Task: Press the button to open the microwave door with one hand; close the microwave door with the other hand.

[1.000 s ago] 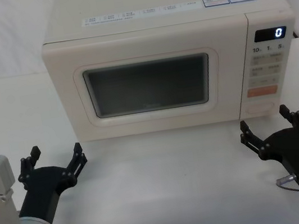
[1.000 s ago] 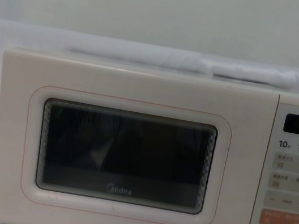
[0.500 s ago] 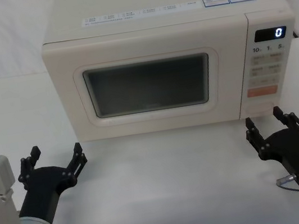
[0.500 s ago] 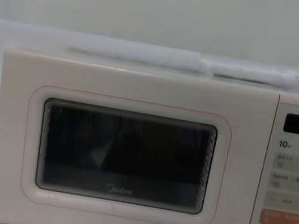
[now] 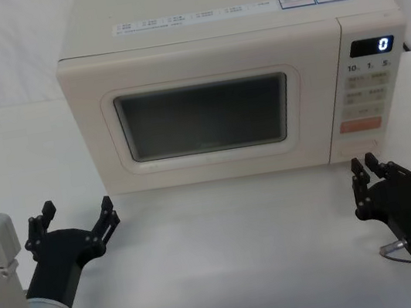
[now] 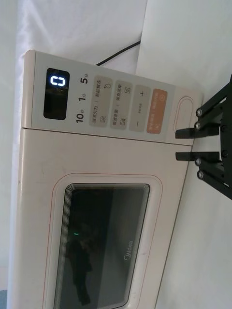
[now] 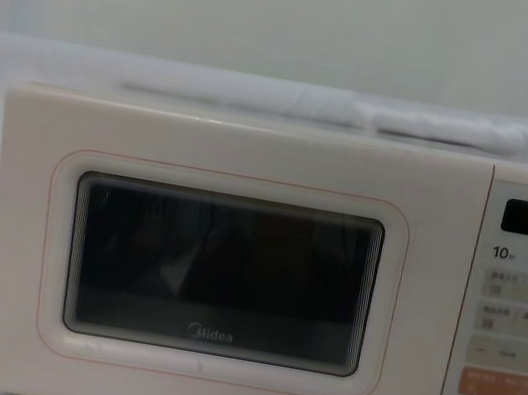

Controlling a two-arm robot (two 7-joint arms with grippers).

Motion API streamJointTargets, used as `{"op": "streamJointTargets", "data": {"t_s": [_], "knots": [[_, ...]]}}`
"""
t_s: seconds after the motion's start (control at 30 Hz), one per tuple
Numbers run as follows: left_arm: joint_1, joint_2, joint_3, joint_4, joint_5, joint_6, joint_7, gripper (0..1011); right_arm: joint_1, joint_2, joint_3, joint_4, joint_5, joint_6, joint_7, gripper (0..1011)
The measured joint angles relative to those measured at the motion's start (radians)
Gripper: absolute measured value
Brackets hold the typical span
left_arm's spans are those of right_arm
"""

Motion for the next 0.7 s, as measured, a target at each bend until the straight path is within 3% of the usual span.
{"op": "streamJointTargets", "data": {"t_s": [0.23, 0.7], "knots": [[0.000, 0.000, 0.000, 0.000, 0.000, 0.000, 0.000, 1001, 0.000, 0.000, 0.000, 0.000, 0.000, 0.000, 0.000, 6], [0.000, 0.000, 0.000, 0.000, 0.000, 0.000, 0.000, 1001, 0.000, 0.000, 0.000, 0.000, 0.000, 0.000, 0.000, 0]]}}
